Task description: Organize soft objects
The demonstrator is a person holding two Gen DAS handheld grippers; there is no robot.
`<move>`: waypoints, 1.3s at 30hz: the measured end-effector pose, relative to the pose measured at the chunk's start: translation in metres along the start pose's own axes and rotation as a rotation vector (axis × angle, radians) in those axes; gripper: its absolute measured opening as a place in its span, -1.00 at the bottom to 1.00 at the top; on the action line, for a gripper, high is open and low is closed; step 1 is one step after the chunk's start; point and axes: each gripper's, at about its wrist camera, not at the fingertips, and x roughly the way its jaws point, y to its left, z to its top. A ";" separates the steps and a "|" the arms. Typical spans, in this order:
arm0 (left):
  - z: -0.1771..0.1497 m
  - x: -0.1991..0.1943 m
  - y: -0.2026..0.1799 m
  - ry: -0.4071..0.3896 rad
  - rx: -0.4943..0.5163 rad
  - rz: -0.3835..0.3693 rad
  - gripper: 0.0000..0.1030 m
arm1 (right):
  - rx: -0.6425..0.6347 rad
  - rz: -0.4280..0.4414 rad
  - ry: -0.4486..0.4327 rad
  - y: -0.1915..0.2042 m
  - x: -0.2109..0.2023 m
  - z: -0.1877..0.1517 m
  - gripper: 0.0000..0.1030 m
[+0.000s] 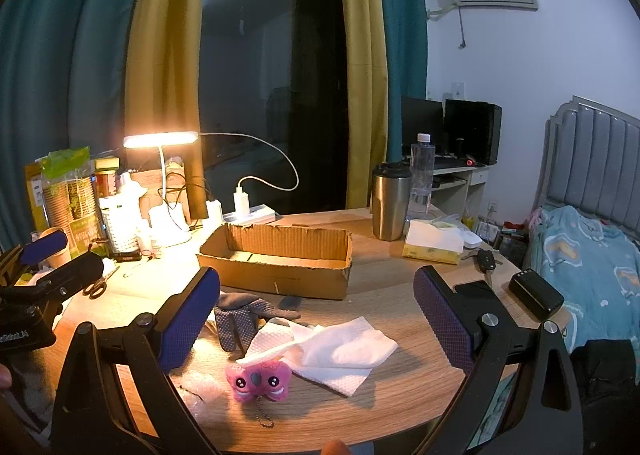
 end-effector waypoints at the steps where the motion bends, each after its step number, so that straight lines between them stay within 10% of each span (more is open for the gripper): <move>1: 0.000 0.000 0.000 -0.001 -0.002 0.001 0.99 | -0.001 0.001 0.000 0.000 0.000 -0.001 0.92; 39: 0.001 0.001 -0.001 0.001 0.006 -0.010 0.99 | -0.003 0.000 0.003 0.001 0.000 0.000 0.92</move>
